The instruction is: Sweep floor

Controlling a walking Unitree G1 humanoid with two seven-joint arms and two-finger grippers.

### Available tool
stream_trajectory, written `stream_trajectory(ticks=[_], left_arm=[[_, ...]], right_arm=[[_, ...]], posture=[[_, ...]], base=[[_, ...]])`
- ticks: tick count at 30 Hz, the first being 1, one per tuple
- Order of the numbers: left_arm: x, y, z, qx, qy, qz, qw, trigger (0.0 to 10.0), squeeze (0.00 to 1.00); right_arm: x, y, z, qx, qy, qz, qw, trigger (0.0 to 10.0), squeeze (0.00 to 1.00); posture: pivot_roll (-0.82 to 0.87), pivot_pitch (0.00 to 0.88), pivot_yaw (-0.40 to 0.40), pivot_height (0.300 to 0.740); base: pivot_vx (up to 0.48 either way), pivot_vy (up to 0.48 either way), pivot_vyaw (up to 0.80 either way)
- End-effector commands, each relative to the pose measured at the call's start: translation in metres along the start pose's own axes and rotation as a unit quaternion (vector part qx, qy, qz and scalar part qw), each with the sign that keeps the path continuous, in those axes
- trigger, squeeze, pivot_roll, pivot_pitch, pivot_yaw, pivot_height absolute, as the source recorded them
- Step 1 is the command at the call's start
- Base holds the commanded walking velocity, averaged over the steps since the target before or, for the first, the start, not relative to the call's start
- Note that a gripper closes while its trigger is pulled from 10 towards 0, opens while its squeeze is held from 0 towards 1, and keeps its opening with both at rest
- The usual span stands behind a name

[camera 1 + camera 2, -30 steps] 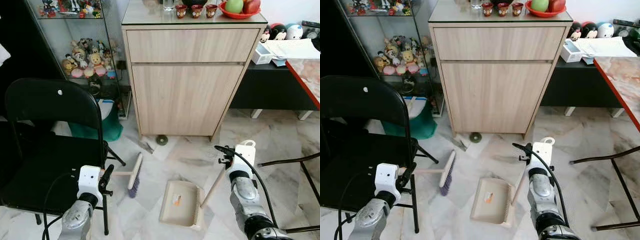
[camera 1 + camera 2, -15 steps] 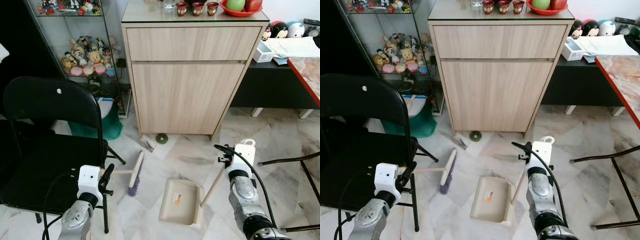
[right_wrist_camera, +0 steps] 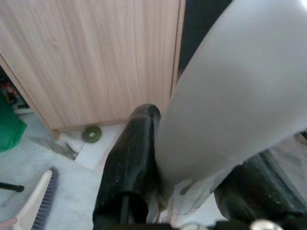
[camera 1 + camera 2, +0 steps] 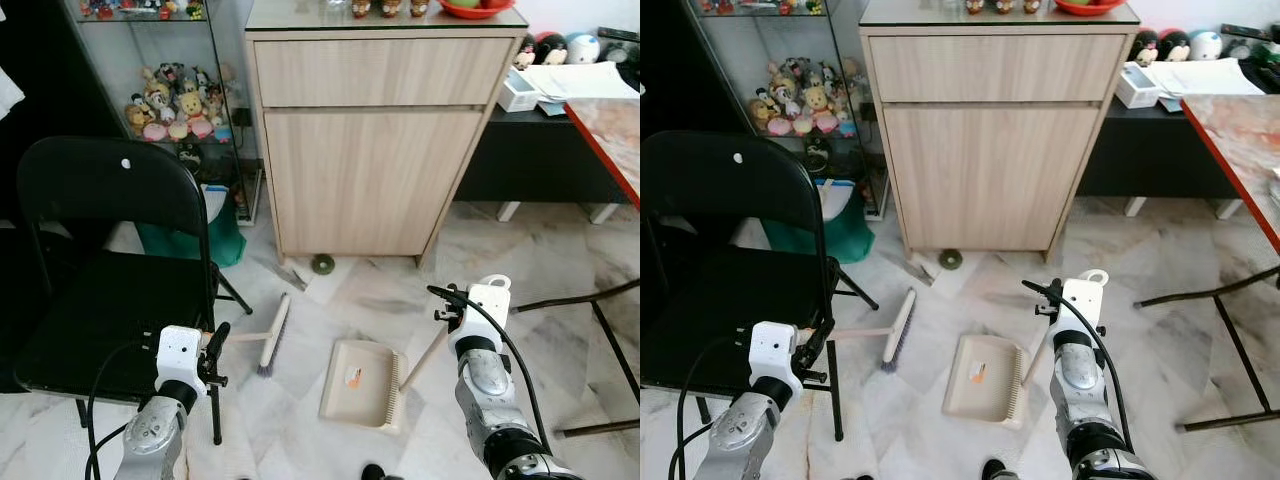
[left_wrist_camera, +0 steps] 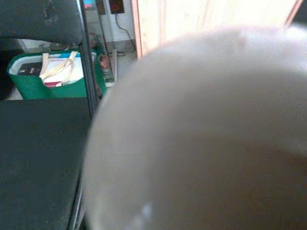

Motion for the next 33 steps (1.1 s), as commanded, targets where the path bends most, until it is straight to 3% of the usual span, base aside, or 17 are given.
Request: stream_trajectory(ticks=[1,33], left_arm=[[-0.0097,-0.0022,0.004,-0.003,0.023,0.008,1.0,10.0,0.0],[-0.0077,-0.002,0.0019,0.0,0.02,0.011,1.0,10.0,0.0]], right_arm=[[-0.0112,-0.0024,0.0047,-0.006,0.024,-0.002,1.0,10.0,0.0],[-0.0122,0.0065,0.0049,0.01,0.027,0.001,1.0,10.0,0.0]], posture=[[0.07,0.118,0.02,0.74],[0.07,0.139,0.018,0.74]], base=[[0.0,0.0,0.0],[0.0,0.0,0.0]])
Point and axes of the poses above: a point about 5 cm out from each wrist's last joint towards the gripper, its own z axis pointing back from the gripper into the wrist, its own x axis along the axis of the wrist's last joint, y = z × x, the point moved 2 cm from there along -z, pointing out of the wrist towards the gripper, and after that the axes turned 7 degrees about -z, right-handed, at the moved point
